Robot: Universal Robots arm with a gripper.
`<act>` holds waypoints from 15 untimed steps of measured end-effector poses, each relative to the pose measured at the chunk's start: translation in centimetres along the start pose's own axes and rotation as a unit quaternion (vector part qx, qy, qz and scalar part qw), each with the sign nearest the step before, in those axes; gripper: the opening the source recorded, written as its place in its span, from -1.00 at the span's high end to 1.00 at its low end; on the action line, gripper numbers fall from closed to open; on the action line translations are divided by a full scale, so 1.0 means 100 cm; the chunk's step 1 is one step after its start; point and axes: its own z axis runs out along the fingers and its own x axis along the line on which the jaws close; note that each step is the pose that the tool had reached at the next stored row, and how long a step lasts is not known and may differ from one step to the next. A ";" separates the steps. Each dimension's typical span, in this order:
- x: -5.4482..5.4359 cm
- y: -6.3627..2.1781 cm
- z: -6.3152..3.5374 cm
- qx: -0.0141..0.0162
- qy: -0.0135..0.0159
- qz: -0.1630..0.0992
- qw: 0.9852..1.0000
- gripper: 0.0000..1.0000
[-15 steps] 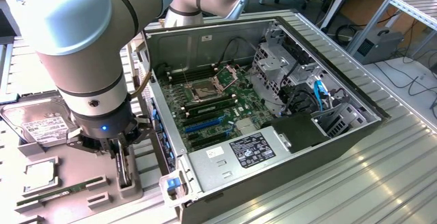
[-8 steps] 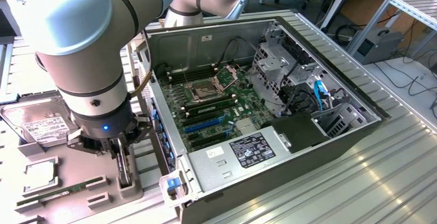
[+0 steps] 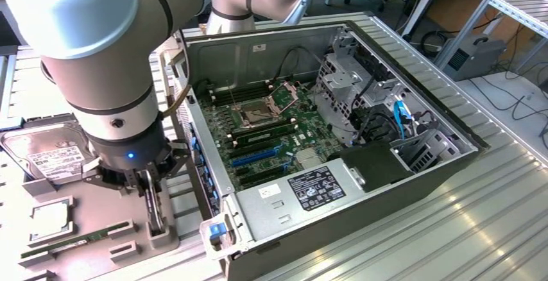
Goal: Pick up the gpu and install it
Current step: 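Pick up the gpu and move the gpu toward the slot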
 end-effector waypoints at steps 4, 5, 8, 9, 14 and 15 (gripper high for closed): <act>0.000 0.0010 -0.0212 0.000 0.000 0.000 1.000 0.46; 0.000 0.0013 -0.0284 0.000 0.000 0.000 1.000 0.46; 0.000 0.0020 -0.0419 0.000 0.000 0.000 1.000 0.46; 0.000 0.0023 -0.0482 0.000 0.000 0.000 1.000 0.46; 0.000 0.0034 -0.0722 0.000 0.000 0.000 1.000 0.46; 0.000 0.0036 -0.0763 0.000 0.000 0.000 1.000 0.46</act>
